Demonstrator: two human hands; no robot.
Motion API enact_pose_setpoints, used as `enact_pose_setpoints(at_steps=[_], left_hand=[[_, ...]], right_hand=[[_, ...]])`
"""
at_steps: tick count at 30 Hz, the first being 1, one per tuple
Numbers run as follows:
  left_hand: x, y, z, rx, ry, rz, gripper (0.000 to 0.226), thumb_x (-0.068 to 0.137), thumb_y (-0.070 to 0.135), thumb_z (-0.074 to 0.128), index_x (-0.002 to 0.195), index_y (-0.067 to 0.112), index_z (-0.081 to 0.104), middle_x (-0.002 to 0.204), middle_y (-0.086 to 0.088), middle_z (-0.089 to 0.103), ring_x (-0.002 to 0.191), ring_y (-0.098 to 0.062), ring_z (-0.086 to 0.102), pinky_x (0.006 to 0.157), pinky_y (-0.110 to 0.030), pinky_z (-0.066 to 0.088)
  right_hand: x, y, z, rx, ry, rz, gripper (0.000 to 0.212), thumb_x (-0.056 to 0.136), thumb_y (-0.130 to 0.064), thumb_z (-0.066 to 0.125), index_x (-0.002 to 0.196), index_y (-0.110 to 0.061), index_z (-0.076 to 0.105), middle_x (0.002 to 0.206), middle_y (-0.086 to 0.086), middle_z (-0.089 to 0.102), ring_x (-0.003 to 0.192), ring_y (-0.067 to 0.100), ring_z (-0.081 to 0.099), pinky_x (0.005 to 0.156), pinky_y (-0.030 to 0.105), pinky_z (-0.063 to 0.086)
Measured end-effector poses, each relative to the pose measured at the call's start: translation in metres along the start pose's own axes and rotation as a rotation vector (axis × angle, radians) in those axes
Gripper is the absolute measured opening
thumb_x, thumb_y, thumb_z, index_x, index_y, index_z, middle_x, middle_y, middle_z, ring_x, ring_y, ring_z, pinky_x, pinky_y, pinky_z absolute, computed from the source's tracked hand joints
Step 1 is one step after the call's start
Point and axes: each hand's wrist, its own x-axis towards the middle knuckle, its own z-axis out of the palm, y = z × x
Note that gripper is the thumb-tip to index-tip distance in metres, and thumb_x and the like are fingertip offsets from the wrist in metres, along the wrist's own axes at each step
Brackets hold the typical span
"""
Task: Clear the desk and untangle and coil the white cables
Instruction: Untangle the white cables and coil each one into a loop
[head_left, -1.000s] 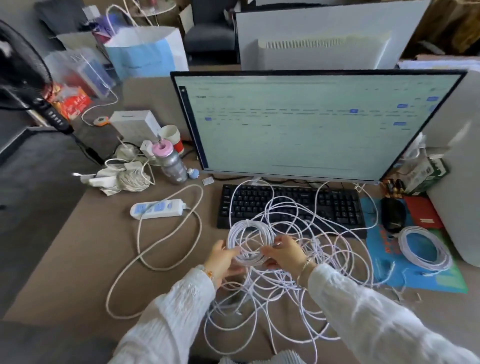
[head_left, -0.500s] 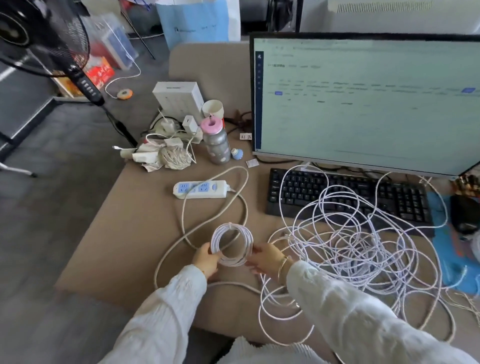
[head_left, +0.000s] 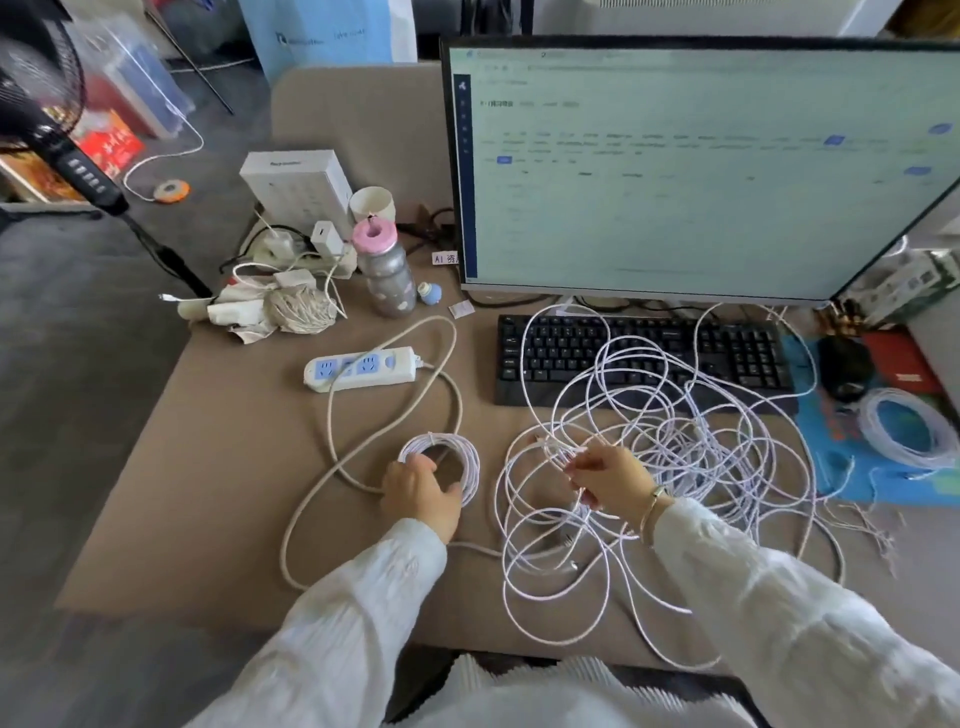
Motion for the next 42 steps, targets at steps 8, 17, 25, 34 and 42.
enact_pose_setpoints(at_steps=[8, 17, 25, 34, 42], left_hand=[[-0.043, 0.024, 0.04, 0.018, -0.38, 0.244, 0.03, 0.082, 0.02, 0.072, 0.108, 0.013, 0.06, 0.094, 0.0, 0.057, 0.086, -0.018, 0.055, 0.081, -0.022, 0.041], [-0.056, 0.019, 0.033, -0.274, -0.661, -0.106, 0.016, 0.093, 0.001, 0.044, 0.088, 0.001, 0.059, 0.082, -0.015, 0.06, 0.044, -0.022, 0.063, 0.039, -0.023, 0.046], [-0.058, 0.004, 0.049, 0.389, -0.466, 0.531, 0.024, 0.082, 0.017, 0.072, 0.105, 0.017, 0.065, 0.112, 0.0, 0.048, 0.1, -0.019, 0.057, 0.082, -0.025, 0.042], [-0.054, 0.019, 0.025, 0.609, -0.225, 0.888, 0.01, 0.083, 0.031, 0.071, 0.088, 0.024, 0.066, 0.093, 0.007, 0.067, 0.099, -0.015, 0.06, 0.09, -0.03, 0.026], [-0.045, 0.064, -0.061, 0.487, -0.274, 0.863, 0.013, 0.089, 0.034, 0.065, 0.088, 0.022, 0.068, 0.087, 0.008, 0.067, 0.085, -0.017, 0.05, 0.09, -0.028, 0.036]], right_hand=[[-0.04, 0.049, 0.006, -0.425, 0.041, -0.042, 0.025, 0.076, -0.018, 0.072, 0.098, -0.014, 0.062, 0.09, 0.0, 0.062, 0.085, 0.02, 0.057, 0.076, 0.026, 0.042], [-0.056, 0.079, 0.012, -0.447, 0.051, -0.017, 0.028, 0.082, -0.01, 0.057, 0.107, -0.02, 0.065, 0.098, 0.001, 0.066, 0.099, 0.025, 0.062, 0.082, 0.026, 0.045], [-0.065, 0.1, -0.02, -0.503, 0.193, 0.066, 0.032, 0.082, -0.002, 0.049, 0.109, -0.016, 0.06, 0.111, 0.011, 0.064, 0.104, 0.032, 0.06, 0.084, 0.032, 0.047], [-0.066, 0.107, -0.041, -0.512, 0.229, 0.176, 0.024, 0.085, -0.009, 0.053, 0.108, -0.013, 0.059, 0.113, 0.013, 0.064, 0.105, 0.034, 0.06, 0.084, 0.032, 0.045], [-0.053, 0.084, -0.049, -0.616, 0.159, 0.184, 0.027, 0.085, -0.013, 0.049, 0.11, -0.017, 0.057, 0.116, 0.012, 0.063, 0.104, 0.032, 0.061, 0.083, 0.03, 0.047]])
